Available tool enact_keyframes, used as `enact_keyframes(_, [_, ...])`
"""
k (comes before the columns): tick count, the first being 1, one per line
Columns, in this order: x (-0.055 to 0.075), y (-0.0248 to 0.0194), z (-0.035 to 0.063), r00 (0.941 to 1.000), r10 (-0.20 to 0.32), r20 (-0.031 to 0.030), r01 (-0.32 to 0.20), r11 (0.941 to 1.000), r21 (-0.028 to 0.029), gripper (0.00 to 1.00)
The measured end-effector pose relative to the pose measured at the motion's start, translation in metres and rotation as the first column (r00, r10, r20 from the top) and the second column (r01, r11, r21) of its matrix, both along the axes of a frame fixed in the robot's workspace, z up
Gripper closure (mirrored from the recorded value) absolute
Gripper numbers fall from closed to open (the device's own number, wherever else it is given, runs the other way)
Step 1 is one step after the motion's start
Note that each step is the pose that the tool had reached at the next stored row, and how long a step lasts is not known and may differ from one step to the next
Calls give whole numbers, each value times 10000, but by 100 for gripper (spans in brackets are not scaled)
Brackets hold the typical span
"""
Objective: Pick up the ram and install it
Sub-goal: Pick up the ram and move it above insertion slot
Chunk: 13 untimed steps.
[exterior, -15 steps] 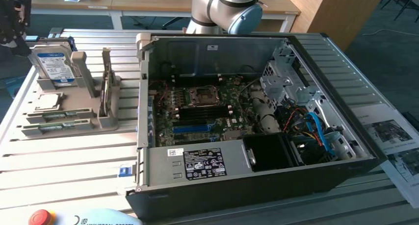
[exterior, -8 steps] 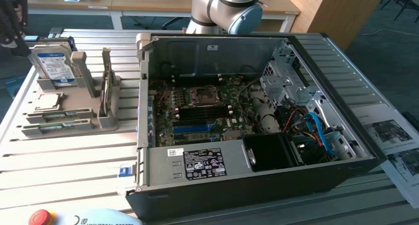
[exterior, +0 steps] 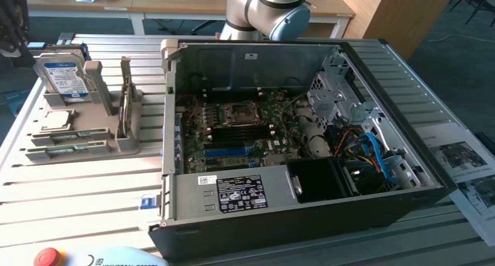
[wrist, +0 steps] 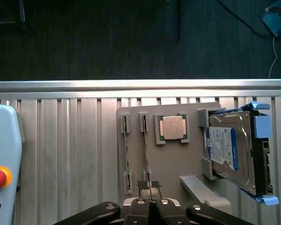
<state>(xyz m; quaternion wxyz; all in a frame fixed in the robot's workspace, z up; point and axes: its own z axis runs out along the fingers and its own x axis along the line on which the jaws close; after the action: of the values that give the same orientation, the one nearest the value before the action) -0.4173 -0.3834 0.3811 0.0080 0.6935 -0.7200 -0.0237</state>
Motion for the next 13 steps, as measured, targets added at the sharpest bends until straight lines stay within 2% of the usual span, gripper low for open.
enact_keyframes(10, [0,0,-1,9999,111,0,-111,9999,0,90])
enact_keyframes(13, [0,0,-5,9993,365,1,-365,9993,-2,90])
